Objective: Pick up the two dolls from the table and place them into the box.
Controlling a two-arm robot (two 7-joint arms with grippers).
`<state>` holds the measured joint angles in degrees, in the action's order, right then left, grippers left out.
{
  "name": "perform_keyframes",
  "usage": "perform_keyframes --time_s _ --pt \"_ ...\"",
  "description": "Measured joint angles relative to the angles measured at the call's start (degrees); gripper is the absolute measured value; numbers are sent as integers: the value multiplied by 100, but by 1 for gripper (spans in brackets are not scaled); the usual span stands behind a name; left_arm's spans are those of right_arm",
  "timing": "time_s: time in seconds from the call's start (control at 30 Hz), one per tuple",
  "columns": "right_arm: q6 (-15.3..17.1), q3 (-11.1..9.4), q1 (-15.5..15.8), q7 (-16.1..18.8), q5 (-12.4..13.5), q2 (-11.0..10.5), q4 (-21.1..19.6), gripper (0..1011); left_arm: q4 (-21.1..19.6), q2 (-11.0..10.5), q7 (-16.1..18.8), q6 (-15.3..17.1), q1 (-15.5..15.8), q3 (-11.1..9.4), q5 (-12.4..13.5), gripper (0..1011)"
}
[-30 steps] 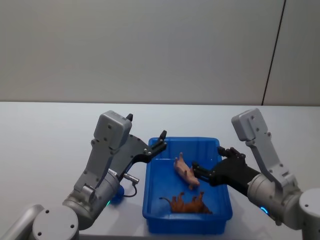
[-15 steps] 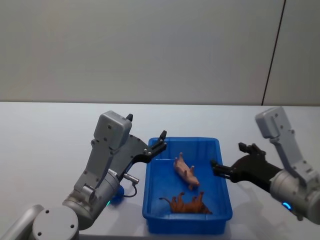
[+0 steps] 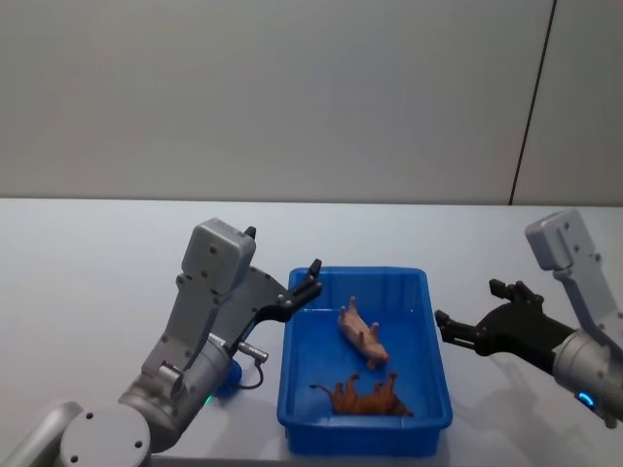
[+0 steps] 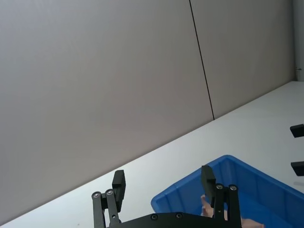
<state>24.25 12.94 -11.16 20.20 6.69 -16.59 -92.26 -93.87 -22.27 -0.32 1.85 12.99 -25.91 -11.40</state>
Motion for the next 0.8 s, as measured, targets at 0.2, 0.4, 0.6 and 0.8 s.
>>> perform_keyframes --time_s 0.2,0.4,0.6,0.8 --pt "-22 -35 -2 30 14 -39 34 1001 -147 -100 106 199 -143 21 -61 1002" --pt "-39 -56 -6 49 22 -64 55 1001 -289 -265 217 362 -348 68 -229 1001" --pt "-47 -65 -9 58 26 -76 66 1001 -372 -439 257 503 -529 136 -434 1002" --pt "-52 -74 -10 64 30 -86 76 1001 -383 -571 231 620 -640 203 -601 1002"
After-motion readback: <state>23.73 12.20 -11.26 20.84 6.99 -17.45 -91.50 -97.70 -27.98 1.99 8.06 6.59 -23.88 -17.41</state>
